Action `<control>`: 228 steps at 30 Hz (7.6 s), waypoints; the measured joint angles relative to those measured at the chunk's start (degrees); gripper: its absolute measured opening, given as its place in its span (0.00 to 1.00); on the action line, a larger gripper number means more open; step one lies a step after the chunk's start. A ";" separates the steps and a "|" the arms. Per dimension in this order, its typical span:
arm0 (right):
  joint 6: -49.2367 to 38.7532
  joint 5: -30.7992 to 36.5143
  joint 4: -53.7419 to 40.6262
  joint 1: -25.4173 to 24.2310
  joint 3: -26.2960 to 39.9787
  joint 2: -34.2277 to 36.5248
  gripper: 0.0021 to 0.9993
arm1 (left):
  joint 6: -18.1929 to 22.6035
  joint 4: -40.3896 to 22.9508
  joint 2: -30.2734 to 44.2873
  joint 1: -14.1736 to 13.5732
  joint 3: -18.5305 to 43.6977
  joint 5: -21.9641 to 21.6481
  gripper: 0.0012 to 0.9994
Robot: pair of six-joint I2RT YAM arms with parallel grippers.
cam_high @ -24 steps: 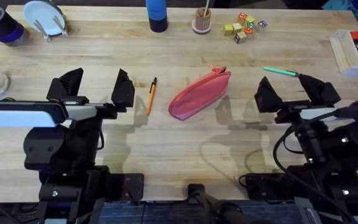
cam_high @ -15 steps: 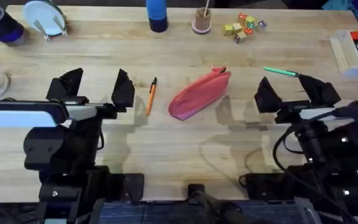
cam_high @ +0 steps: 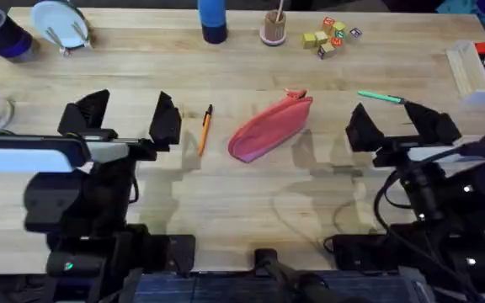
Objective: Unzip the bag, pick up the pens from the table one at a time and place them inside, then zip the bag closed.
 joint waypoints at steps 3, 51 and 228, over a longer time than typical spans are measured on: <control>1.03 0.23 -4.60 0.00 2.38 0.08 1.00 | 0.02 -3.46 0.08 -0.01 3.88 -0.08 0.99; 0.66 2.76 -24.43 0.00 47.97 43.12 1.00 | 17.26 -48.39 49.51 -0.01 55.87 22.12 0.99; -12.60 -16.17 -49.63 10.08 80.29 81.22 1.00 | 46.71 -46.22 88.39 -18.37 55.89 35.73 0.04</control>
